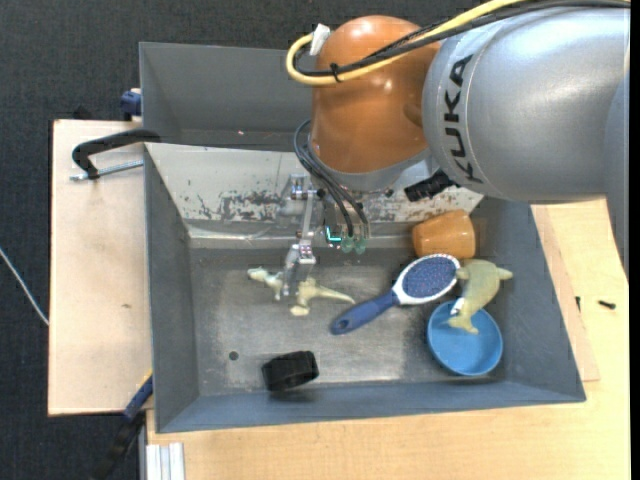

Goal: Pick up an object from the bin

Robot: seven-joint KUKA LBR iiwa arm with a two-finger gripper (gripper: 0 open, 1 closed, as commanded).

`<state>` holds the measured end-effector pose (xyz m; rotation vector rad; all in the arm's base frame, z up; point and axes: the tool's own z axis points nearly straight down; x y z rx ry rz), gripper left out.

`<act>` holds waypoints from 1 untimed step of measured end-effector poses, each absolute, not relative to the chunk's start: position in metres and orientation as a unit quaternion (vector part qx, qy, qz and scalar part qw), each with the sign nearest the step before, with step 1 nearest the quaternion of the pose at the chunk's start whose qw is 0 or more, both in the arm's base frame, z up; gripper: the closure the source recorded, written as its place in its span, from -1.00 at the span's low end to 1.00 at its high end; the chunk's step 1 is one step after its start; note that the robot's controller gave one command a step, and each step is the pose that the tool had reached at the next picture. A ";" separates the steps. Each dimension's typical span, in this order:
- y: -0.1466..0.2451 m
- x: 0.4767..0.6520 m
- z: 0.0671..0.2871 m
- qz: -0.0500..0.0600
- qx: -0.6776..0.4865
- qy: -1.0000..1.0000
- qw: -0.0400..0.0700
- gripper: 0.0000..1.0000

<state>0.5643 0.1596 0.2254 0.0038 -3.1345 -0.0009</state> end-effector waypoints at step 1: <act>0.133 0.582 0.075 -0.006 -0.123 -0.992 -0.001 -1.00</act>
Offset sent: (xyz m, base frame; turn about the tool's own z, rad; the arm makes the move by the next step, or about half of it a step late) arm 0.0151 -0.0330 -0.1554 0.2494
